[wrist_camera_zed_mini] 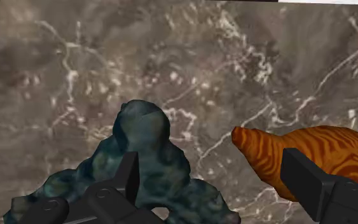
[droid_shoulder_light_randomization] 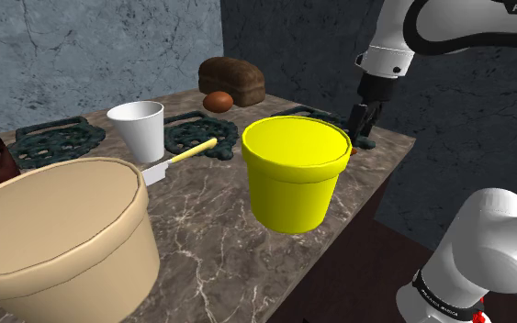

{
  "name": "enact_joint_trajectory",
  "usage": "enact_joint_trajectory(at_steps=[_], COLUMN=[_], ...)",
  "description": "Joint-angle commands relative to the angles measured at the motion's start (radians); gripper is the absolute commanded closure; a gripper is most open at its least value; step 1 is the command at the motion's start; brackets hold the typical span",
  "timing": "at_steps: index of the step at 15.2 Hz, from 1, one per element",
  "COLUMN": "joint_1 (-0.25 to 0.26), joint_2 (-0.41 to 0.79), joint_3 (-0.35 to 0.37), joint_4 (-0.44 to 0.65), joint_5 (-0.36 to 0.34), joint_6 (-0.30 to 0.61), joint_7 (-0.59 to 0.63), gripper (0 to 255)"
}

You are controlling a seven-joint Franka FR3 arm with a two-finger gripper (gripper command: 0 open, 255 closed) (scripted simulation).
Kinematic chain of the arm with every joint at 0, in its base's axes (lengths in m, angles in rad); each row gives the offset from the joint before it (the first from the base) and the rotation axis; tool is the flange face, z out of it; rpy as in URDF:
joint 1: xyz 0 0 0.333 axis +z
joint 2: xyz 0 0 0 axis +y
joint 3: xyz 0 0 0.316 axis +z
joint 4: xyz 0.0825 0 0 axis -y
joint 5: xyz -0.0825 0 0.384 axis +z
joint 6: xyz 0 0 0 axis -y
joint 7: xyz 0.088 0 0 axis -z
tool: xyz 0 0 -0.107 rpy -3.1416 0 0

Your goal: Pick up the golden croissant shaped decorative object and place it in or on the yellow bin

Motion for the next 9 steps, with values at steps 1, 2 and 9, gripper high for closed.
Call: enact_joint_trajectory(at_steps=[1, 2, 9], joint_1=[0.0, 0.058, 0.428], joint_2=[0.0, 0.058, 0.273], joint_3=[0.0, -0.013, -0.029], joint_4=[0.0, 0.05, 0.269], joint_5=[0.0, -0.017, -0.139], joint_6=[0.0, -0.023, -0.196], joint_7=[0.0, -0.124, -0.935], gripper=[0, 0, 0])
